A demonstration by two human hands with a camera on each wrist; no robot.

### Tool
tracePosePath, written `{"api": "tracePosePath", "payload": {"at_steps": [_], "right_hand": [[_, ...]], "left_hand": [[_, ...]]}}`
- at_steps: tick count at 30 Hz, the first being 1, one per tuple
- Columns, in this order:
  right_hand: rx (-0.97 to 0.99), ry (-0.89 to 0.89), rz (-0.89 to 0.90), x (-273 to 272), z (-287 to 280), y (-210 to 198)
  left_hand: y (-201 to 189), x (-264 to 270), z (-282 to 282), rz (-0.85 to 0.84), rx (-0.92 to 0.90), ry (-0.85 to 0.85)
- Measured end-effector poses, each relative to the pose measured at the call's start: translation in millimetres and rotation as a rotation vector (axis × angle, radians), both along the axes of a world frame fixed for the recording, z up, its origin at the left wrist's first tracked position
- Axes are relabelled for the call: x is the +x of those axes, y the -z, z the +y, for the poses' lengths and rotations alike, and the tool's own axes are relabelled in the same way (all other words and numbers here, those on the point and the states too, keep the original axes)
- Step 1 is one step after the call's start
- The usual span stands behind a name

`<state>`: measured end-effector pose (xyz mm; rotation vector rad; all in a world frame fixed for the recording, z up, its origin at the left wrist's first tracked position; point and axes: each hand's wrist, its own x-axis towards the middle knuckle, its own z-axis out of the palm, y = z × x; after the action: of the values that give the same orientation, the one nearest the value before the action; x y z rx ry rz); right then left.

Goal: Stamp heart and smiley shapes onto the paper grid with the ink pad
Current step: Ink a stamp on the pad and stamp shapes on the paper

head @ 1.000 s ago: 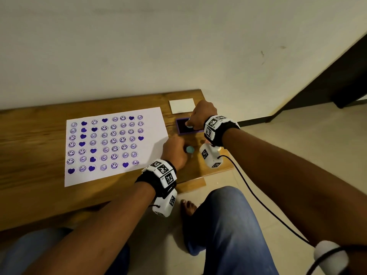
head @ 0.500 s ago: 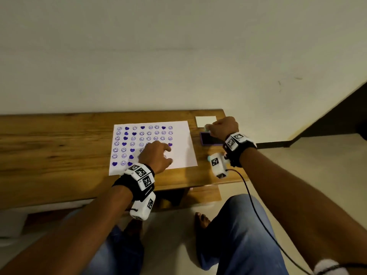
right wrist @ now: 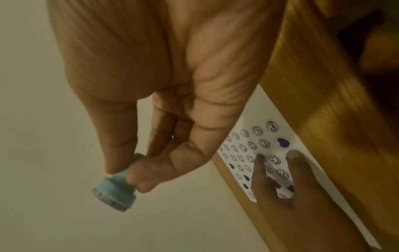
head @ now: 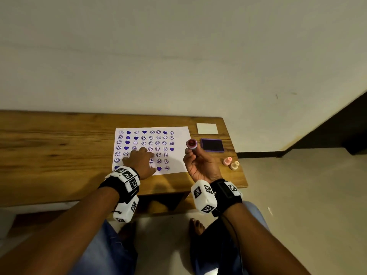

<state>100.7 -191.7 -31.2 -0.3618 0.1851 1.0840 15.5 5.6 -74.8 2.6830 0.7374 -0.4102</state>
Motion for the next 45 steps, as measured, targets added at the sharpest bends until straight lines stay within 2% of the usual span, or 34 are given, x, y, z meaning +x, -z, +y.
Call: {"api": "tracePosePath", "payload": {"at_steps": [4, 6, 7, 10, 12, 15, 17, 21, 25, 35, 45], "right_hand": [[0.013, 0.023, 0.016, -1, 3, 2], [-0.108, 0.045, -0.024, 1, 6, -1], [-0.235, 0.071, -0.093, 3, 7, -2], [-0.757, 0.154, -0.520, 9, 13, 0], [-1.063, 0.147, -0.830, 14, 17, 9], [-1.367, 0.060, -1.165, 24, 26, 22], [-1.459, 0.008, -1.282, 27, 35, 26], [-1.577, -0.095, -1.453, 27, 55, 32], [-1.616, -0.180, -1.538, 29, 64, 37], [-1.629, -0.178, -1.548, 32, 71, 34], [-1.661, -0.257, -1.558, 34, 76, 47]], "left_hand": [[-2, -1, -7, 0.010, 0.049, 0.040], [-3, -1, -8, 0.021, 0.052, 0.041], [-3, -1, -8, 0.025, 0.055, 0.044], [-5, 1, -5, 0.002, 0.055, 0.036], [-7, 5, -3, -0.033, 0.046, 0.034], [-8, 13, -3, -0.037, 0.030, 0.059], [-7, 18, -3, -0.026, 0.009, 0.067], [-4, 27, -4, -0.008, -0.016, 0.079], [3, 30, -1, 0.022, -0.069, 0.064], [0, 37, 0, 0.009, -0.093, 0.056], [0, 38, 0, 0.013, -0.113, 0.042]]}}
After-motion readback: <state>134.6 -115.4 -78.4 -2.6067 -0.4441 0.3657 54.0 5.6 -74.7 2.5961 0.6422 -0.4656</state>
